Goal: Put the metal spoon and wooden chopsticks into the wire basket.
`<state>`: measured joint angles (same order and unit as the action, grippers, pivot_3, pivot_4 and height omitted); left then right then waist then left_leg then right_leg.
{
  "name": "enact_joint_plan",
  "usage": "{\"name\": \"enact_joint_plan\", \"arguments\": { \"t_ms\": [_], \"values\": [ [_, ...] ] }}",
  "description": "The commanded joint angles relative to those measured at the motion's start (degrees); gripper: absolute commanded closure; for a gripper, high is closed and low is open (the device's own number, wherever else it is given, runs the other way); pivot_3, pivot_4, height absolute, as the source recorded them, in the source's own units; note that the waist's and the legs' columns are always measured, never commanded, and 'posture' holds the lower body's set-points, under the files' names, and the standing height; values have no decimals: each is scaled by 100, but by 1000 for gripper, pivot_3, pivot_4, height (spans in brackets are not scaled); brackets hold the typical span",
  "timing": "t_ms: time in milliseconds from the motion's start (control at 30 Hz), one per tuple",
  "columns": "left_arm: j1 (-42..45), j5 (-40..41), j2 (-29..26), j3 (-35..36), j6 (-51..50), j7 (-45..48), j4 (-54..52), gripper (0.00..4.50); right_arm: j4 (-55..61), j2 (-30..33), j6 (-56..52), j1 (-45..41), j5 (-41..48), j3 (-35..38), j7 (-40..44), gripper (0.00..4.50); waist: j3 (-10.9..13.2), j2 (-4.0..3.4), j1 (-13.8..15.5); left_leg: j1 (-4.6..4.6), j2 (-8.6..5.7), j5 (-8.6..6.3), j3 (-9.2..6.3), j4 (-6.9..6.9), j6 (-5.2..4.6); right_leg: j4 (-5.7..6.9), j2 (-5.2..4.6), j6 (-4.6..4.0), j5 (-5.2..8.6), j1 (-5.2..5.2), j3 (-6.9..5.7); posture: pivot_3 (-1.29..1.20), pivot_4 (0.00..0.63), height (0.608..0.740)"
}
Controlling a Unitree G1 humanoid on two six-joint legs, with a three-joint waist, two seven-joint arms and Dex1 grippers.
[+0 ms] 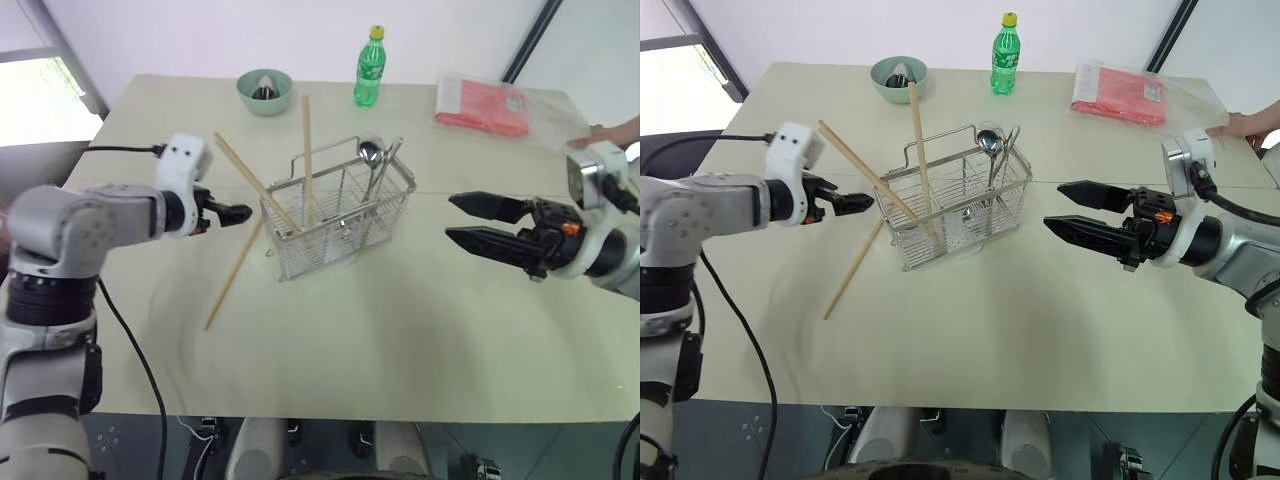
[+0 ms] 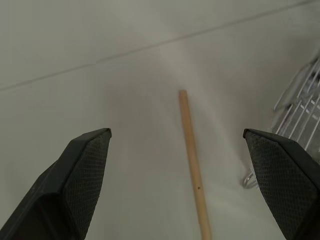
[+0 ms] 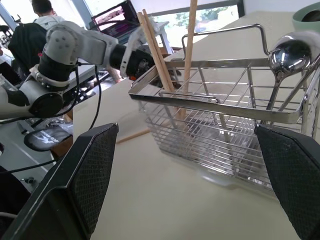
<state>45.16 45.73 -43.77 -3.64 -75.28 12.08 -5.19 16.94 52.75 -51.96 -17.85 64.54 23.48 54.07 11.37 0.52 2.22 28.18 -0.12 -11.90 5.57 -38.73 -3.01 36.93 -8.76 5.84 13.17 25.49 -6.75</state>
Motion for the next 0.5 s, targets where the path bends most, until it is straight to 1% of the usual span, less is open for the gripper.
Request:
{"name": "enact_joint_plan", "arguments": {
  "t_ms": [33,67,200,400,433,500],
  "values": [
    [109,-601,94,-435,315,314,214,53,235,65,84,46,78,282,-35,0,0,0,2,0,1,-3,0,0,-6,-1,0,-2,-1,0,0,0,150,680],
    [135,-752,151,-548,380,391,342,53,258,58,84,67,84,298,-50,0,-1,-1,2,0,2,-13,-1,1,-22,-2,0,-3,-3,1,0,0,150,680],
    [314,-1524,450,-1159,867,732,1053,53,333,44,88,140,140,424,-163,0,-1,-2,15,2,3,-16,-1,1,-26,-4,-3,-4,-3,4,0,0,150,680],
    [408,-2278,792,-1434,1320,1138,1664,53,415,16,73,220,212,539,-286,0,-9,-16,18,-3,2,-17,-2,13,-28,-32,-5,-1,-11,-4,-1,0,150,680],
    [408,-2359,864,-1419,1389,1192,1749,285,427,15,76,233,220,553,-311,0,-10,-17,19,-9,2,-17,-2,14,-28,-34,-5,-1,-12,-4,-1,0,150,680],
    [421,-2513,974,-1345,1470,1255,1890,958,443,17,75,250,253,583,-360,0,-12,-20,22,-32,2,-17,-1,32,-28,-55,-5,-2,-18,-17,-3,0,150,680]
  ]
}}
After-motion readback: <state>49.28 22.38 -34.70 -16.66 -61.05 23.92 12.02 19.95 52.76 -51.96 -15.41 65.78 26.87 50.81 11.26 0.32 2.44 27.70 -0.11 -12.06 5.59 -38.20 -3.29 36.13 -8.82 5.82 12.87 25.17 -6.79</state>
